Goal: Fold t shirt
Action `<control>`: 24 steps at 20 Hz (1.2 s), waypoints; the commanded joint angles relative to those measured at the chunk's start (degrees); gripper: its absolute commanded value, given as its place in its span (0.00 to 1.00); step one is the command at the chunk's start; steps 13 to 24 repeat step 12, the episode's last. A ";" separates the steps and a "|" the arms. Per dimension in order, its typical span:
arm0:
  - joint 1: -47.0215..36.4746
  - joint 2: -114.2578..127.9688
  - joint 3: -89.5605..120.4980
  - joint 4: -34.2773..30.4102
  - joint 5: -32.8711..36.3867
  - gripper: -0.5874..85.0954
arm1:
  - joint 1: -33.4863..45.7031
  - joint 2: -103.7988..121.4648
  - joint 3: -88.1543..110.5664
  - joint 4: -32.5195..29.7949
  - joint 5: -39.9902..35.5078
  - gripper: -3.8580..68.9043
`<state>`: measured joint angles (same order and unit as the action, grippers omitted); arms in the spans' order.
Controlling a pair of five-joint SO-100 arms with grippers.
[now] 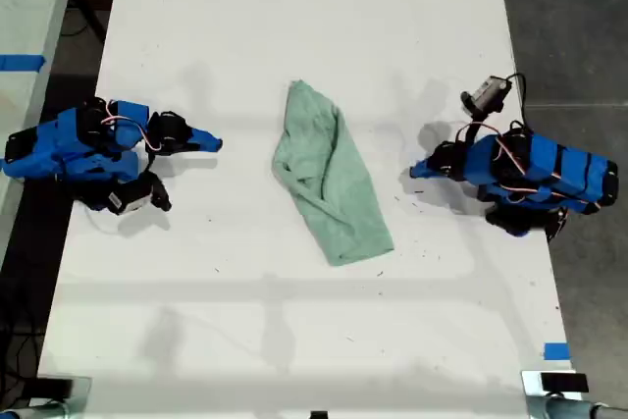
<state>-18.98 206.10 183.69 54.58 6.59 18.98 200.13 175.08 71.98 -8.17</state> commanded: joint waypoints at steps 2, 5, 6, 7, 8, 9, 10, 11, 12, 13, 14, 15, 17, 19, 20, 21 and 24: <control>-0.09 0.26 0.44 0.18 -0.88 0.01 | 0.70 0.88 3.08 -0.18 -0.09 0.06; -0.26 0.26 0.44 0.35 -1.05 0.01 | 0.70 0.88 3.08 -0.18 -0.09 0.06; -0.26 0.26 0.44 0.35 -1.05 0.01 | 0.70 0.88 3.08 -0.18 -0.18 0.06; -0.35 0.26 0.44 0.44 -1.05 0.01 | 0.79 0.88 3.08 -0.18 -0.18 0.06; -0.44 0.26 0.44 0.44 -1.05 0.01 | 0.79 0.88 3.08 -0.18 -0.26 0.06; -0.44 0.26 0.44 0.44 -1.05 0.01 | 0.79 0.88 3.08 -0.18 -0.26 0.06; -0.53 0.26 0.44 0.53 -1.05 0.01 | 0.79 0.88 3.08 -0.18 -0.26 0.06; -0.53 0.26 0.44 0.53 -1.05 0.01 | 0.79 0.88 3.08 -0.18 -0.26 0.06; -0.53 0.26 0.44 0.53 -1.14 0.01 | 0.79 0.88 3.08 -0.18 -0.26 0.06; -0.53 0.26 0.44 0.53 -1.14 0.01 | 0.79 0.88 3.08 -0.18 -0.26 0.06; -0.53 0.26 0.44 0.53 -1.14 0.01 | 0.79 0.88 3.08 -0.18 -0.26 0.06; -0.53 0.26 0.44 0.53 -1.14 0.01 | 0.79 0.88 3.08 -0.18 -0.26 0.06; -0.53 0.26 0.44 0.53 -1.14 0.01 | 0.79 0.88 3.08 -0.18 -0.26 0.06; -0.53 0.26 0.44 0.53 -1.14 0.01 | 0.79 0.88 3.08 -0.18 -0.26 0.06; -0.53 0.26 0.44 0.53 -1.14 0.01 | 0.79 0.88 3.08 -0.18 -0.26 0.06; -0.53 0.26 0.44 0.53 -1.14 0.01 | 0.79 0.88 3.08 -0.18 -0.26 0.06; -0.53 0.26 0.44 0.53 -1.14 0.01 | 0.79 0.88 3.08 -0.18 -0.26 0.06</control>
